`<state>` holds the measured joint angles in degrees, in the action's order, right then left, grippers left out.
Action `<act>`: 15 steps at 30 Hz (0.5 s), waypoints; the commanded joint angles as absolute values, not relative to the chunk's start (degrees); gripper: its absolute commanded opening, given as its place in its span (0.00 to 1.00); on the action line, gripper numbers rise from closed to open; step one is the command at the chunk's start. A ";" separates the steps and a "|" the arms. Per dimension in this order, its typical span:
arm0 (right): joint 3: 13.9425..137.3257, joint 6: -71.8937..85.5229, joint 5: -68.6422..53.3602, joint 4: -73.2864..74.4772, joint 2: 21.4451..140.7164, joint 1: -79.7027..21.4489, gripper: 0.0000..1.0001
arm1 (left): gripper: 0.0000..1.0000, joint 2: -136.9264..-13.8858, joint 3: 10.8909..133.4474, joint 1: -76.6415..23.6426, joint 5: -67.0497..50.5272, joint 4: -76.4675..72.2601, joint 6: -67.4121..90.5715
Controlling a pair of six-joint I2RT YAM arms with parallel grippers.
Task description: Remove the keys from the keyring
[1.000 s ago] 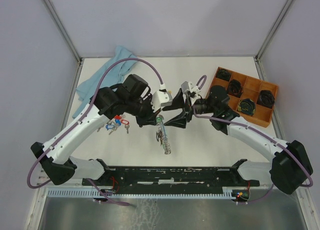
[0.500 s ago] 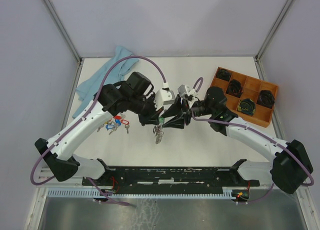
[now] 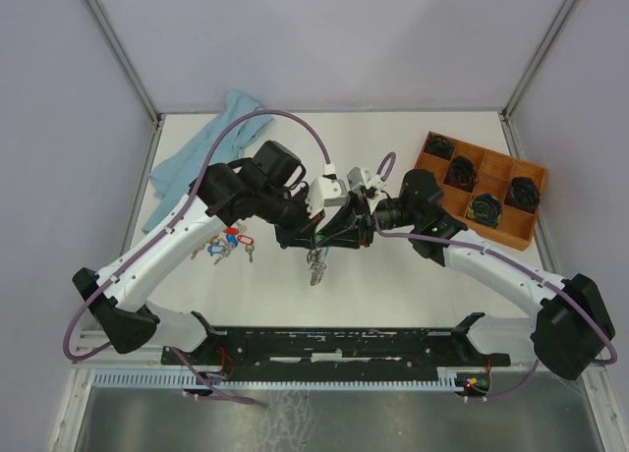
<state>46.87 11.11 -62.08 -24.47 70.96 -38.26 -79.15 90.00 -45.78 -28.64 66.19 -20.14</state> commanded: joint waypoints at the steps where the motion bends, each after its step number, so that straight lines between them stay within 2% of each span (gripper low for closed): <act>1: 50.13 10.66 -63.60 -24.76 70.94 -39.03 0.22 | 0.03 -78.98 92.90 -45.80 -30.57 63.39 -21.42; 4: 50.59 9.94 -63.95 -23.40 71.03 -39.06 0.01 | 0.03 -78.85 92.90 -45.85 -31.05 63.08 -21.38; 8: 51.00 9.58 -63.70 -22.07 70.36 -38.97 0.01 | 0.04 -77.28 91.89 -45.85 -32.06 61.21 -21.13; 11: 51.44 11.06 -63.31 -21.79 70.21 -38.57 0.01 | 0.09 -74.75 89.08 -45.84 -33.85 57.41 -20.41; 15: 51.76 11.77 -64.21 -21.78 70.82 -38.50 0.01 | 0.03 -72.57 85.15 -45.84 -34.67 52.23 -18.96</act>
<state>48.97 10.66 -61.87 -21.19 71.05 -38.15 -76.34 86.74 -45.65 -30.13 63.64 -20.10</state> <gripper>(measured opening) 0.016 0.079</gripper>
